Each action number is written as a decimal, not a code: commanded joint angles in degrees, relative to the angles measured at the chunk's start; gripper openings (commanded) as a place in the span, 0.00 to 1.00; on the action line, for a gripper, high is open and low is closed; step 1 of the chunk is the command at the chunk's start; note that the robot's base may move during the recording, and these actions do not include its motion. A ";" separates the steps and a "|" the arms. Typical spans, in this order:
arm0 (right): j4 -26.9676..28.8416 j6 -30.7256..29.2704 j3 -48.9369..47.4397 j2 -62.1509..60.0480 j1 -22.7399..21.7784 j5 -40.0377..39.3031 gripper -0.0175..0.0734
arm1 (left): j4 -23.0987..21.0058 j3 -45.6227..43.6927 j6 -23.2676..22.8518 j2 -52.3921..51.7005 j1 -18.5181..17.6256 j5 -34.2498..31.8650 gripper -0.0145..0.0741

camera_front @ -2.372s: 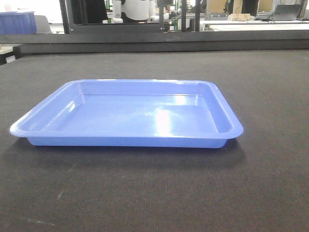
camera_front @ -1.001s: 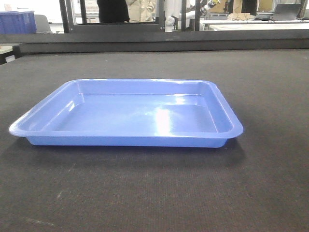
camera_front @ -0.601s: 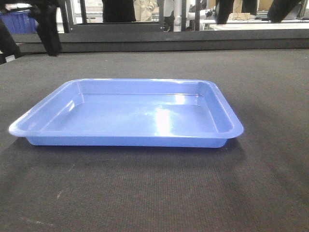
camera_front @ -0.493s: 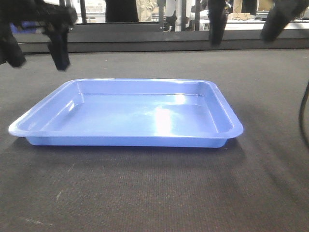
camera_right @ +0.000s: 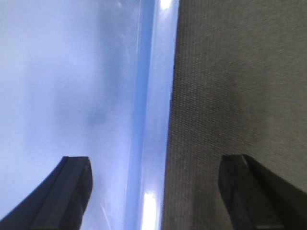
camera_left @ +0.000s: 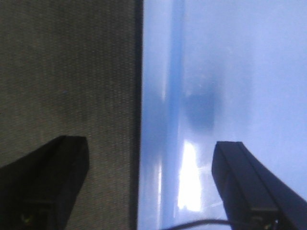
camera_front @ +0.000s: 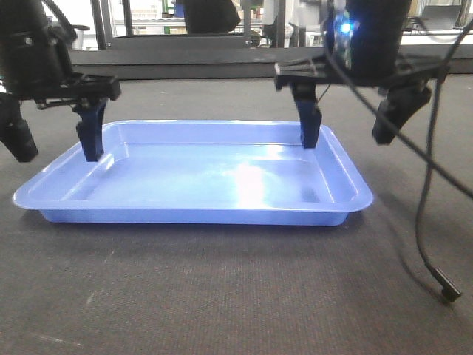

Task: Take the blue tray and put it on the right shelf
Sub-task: 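Lower both grippers onto opposite rims of the light-blue tray, then close both grippers on the tray rims and lift it, then raise the held tray high above the table with both grippers, then drive the base away from the table holding the tray level, then drive the base toward the metal rack of blue bins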

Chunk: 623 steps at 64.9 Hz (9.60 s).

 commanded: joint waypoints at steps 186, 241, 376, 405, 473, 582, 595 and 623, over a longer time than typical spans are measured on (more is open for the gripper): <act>-0.15 -3.27 12.57 -40.38 12.28 7.85 0.25 | 0.00 8.05 -7.56 -37.68 -14.30 19.40 0.11; -0.15 -3.27 12.57 -40.38 12.28 7.94 0.25 | 0.00 8.05 -7.56 -37.68 -14.30 19.40 0.11; -0.15 -3.27 12.57 -40.38 12.28 7.94 0.25 | -2.20 8.05 -7.56 -37.68 -14.30 19.40 0.11; -0.15 -3.27 12.57 -40.25 12.28 7.95 0.25 | -2.66 8.05 -7.56 -37.68 -14.30 19.40 0.11; -0.15 -3.27 12.57 -40.26 12.28 7.95 0.25 | -2.70 8.05 -7.56 -37.68 -14.30 19.40 0.11; -0.15 -3.27 12.57 -40.26 12.28 7.95 0.25 | -3.27 8.05 -7.56 -37.68 -14.30 19.40 0.11; -0.15 -3.27 12.57 -40.26 12.28 7.95 0.25 | -3.27 8.05 -7.56 -37.68 -14.30 19.40 0.11; -0.15 -3.27 12.57 -40.26 12.28 7.95 0.25 | -3.27 8.05 -7.56 -37.68 -14.30 19.40 0.11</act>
